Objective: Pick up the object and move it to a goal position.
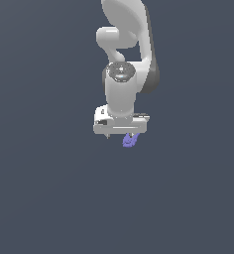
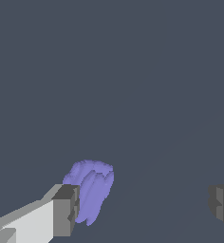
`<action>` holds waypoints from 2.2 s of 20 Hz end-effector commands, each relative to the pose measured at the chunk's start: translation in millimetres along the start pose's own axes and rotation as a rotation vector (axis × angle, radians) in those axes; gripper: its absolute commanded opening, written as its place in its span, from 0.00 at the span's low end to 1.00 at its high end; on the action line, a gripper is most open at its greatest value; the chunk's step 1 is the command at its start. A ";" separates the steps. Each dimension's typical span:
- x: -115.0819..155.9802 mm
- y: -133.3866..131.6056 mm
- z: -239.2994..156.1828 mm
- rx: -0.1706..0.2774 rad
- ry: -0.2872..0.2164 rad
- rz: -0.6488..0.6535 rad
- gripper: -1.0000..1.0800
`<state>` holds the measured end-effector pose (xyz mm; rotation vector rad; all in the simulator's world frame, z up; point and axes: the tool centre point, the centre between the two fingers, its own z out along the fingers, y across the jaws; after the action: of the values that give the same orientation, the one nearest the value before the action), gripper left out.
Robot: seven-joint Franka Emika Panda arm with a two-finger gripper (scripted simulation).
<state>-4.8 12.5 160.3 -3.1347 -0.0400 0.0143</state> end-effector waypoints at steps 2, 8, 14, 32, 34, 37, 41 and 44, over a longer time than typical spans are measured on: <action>-4.2 -5.4 4.9 0.000 0.000 0.031 0.96; -16.1 -18.8 17.4 -0.001 0.002 0.117 0.96; -34.1 -36.0 34.1 -0.003 0.005 0.238 0.96; -66.4 -60.2 58.9 -0.005 0.010 0.433 0.96; -66.0 -60.1 58.7 -0.005 0.010 0.430 0.96; -66.1 -60.2 61.7 -0.005 0.010 0.430 0.96; -66.6 -59.9 75.0 -0.005 0.010 0.431 0.96; -67.1 -59.9 90.5 -0.005 0.010 0.432 0.96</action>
<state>-73.7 71.3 78.6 -3.0769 0.6333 -0.0006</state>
